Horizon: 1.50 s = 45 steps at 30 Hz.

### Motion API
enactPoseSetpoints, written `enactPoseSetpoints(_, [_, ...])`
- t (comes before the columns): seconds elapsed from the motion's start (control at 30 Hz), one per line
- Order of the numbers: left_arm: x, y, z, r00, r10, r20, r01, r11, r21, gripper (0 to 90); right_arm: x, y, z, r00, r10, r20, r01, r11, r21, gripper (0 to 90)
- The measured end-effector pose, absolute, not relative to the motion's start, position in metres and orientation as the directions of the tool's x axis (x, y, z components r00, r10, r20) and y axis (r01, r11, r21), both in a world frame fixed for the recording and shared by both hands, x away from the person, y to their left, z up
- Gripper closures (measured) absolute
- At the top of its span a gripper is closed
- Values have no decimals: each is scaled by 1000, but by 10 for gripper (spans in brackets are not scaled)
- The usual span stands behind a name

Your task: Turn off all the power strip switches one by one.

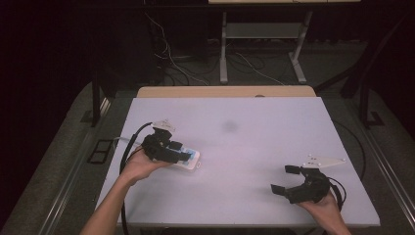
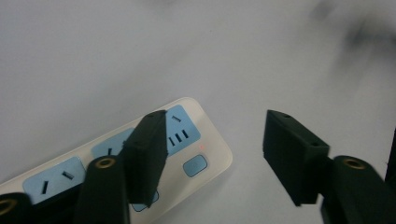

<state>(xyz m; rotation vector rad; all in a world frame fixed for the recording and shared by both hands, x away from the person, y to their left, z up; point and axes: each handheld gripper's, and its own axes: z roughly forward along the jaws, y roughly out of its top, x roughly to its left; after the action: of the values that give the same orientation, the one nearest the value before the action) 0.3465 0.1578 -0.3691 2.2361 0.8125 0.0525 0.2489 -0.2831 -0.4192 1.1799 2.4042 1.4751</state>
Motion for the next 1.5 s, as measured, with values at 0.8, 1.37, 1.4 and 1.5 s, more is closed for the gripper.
enactPoseSetpoints(0.8, [360, 154, -387, 808, 559, -186, 546, -593, 591, 891, 249, -284, -420, -701, 646, 301, 564, 245, 788, 7])
enactPoseSetpoints(1.37, [360, 148, -396, 825, 538, -175, 538, -652, 534, 892, 250, -283, -420, -706, 643, 298, 562, 253, 787, 7])
enactPoseSetpoints(1.4, [360, 148, -396, 825, 538, -175, 538, -652, 534, 892, 250, -283, -420, -706, 643, 298, 562, 253, 787, 7])
enactPoseSetpoints(1.5, [360, 148, -397, 824, 538, -178, 540, -650, 535, 892, 250, -283, -420, -704, 643, 302, 564, 248, 788, 7])
